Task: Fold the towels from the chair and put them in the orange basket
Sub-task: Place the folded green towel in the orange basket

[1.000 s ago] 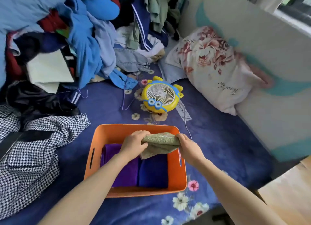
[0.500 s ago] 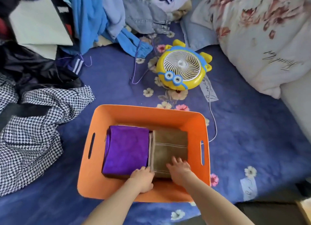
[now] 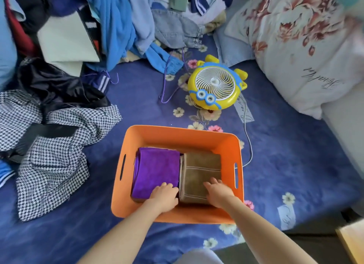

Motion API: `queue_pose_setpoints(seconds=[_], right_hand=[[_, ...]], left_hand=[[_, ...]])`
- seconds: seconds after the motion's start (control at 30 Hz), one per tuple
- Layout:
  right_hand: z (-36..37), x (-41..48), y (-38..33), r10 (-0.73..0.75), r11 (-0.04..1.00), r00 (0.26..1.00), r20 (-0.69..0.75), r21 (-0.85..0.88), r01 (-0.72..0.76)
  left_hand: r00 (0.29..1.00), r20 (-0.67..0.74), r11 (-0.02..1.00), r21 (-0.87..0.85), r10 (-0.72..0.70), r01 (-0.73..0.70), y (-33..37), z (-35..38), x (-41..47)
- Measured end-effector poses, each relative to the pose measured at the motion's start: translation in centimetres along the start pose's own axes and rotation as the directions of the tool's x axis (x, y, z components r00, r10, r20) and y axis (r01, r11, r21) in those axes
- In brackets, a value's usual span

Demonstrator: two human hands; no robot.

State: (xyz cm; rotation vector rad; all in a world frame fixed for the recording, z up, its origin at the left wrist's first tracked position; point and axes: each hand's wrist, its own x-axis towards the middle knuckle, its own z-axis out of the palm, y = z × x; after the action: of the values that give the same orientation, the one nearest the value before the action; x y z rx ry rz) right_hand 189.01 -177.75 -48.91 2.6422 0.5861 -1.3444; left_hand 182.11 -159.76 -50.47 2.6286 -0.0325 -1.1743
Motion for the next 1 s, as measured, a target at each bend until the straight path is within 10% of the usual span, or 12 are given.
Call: queue_pose_setpoints(seconds=[0.3,1.0], right_hand=[[-5.8,-8.2,0.0,0.059,0.995,0.950,-0.306,0.097,-0.031],[-15.5,-22.3,-5.4,-0.019,0.998,0.558,-0.830,0.019,0.063]], left_hand=[[0.959,-0.267,0.966,-0.256,-0.095,0.024,-3.2,-4.6,-7.0],[0.489,-0.869,0.967,-0.056,0.075,-0.248,-4.6,-20.2,-21.9]])
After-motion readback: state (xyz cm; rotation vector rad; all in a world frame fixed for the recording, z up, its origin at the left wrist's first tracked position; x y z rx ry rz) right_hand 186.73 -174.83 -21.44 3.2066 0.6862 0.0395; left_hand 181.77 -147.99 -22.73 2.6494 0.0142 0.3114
